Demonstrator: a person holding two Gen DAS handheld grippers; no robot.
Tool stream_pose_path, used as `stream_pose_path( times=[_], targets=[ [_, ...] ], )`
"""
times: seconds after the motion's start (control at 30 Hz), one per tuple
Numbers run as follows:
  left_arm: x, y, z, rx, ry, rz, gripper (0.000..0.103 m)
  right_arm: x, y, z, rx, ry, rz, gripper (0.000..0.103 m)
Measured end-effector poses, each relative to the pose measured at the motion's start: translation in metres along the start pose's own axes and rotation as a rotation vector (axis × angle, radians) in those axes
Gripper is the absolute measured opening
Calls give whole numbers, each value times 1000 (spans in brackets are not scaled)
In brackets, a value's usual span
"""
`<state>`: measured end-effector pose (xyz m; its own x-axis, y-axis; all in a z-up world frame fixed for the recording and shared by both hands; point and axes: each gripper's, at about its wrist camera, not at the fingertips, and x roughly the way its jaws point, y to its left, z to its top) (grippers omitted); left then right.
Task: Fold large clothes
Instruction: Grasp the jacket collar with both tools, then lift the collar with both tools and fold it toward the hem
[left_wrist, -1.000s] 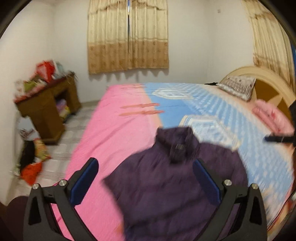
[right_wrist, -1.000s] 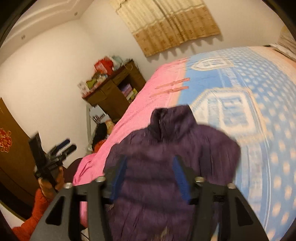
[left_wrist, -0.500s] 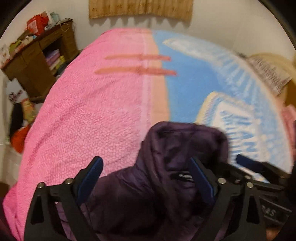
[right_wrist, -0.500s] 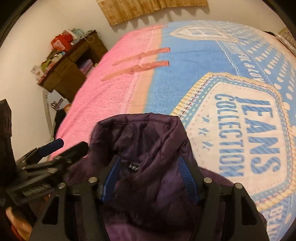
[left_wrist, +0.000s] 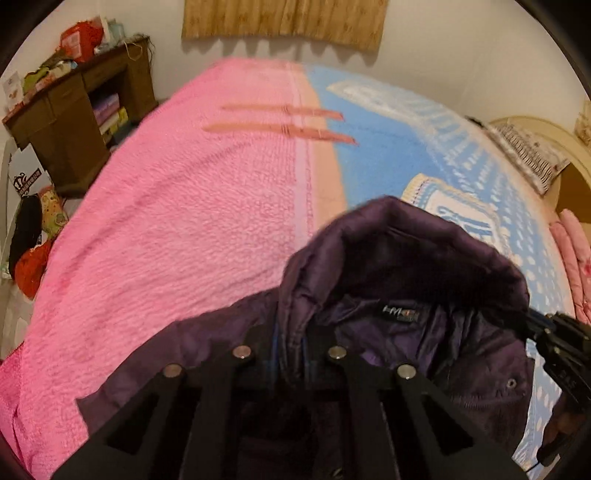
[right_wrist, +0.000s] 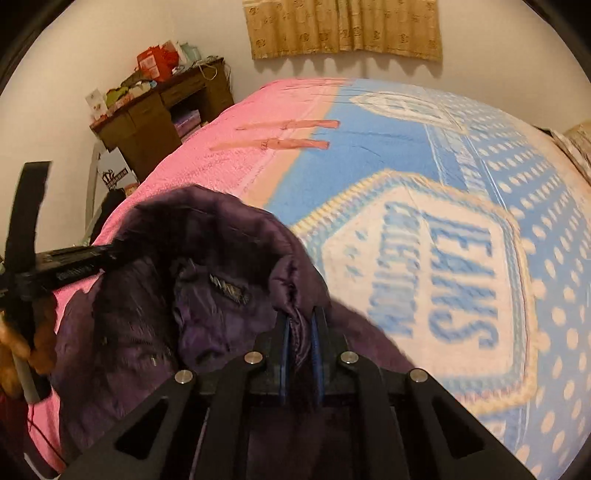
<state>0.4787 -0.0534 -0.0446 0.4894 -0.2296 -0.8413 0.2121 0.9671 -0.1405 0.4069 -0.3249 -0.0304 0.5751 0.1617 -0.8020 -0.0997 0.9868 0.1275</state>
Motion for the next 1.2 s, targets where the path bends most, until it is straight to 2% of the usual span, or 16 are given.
stream_pose_path(
  times=[0.1, 0.2, 0.23, 0.27, 0.33, 0.4, 0.5, 0.53, 0.6, 0.67, 0.7, 0.87, 0.97, 1.1, 1.17, 1.2],
  targets=[
    [9, 26, -16, -84, 9, -6, 12, 3, -16, -34, 36, -12, -39, 9],
    [46, 48, -36, -153, 78, 15, 15, 33, -42, -72, 202, 11, 7, 9],
    [56, 52, -46, -171, 64, -1, 18, 43, -47, -84, 231, -7, 25, 7],
    [55, 51, -52, -166, 6, -1, 18, 42, -48, -91, 239, -66, 31, 7],
    [51, 33, -60, -89, -66, 94, 19, 41, -47, -92, 256, -92, 12, 8],
    [52, 15, -60, -22, -73, 181, 19, 41, -46, -91, 247, -93, 4, 9],
    [43, 17, -61, -24, -74, 173, 21, 37, -50, -92, 261, -88, 30, 14],
    [35, 22, -62, -41, -63, 141, 25, 34, -49, -94, 263, -86, 32, 18],
    [13, 34, -67, -50, -58, 106, 43, 20, -48, -98, 267, -80, 47, 25],
    [-15, 42, -73, -31, -87, 106, 72, -1, -51, -102, 264, -72, 57, 36],
    [-28, 45, -76, -16, -117, 121, 74, -13, -53, -105, 258, -87, 64, 37],
    [-68, 57, -46, -85, -211, 100, 74, -65, -30, -80, 126, -249, -7, 37],
    [-69, 23, -10, -72, -256, 67, 75, -72, 7, -45, 37, -313, -13, 34],
    [-25, -24, 3, 37, -204, 146, 74, -21, 38, -8, -4, -218, 9, 34],
    [11, -19, -10, 5, -103, 216, 63, 8, 39, -12, -3, -144, -25, 34],
    [18, -14, -16, -7, -75, 217, 65, 21, 34, -20, 15, -112, -17, 34]
  ],
)
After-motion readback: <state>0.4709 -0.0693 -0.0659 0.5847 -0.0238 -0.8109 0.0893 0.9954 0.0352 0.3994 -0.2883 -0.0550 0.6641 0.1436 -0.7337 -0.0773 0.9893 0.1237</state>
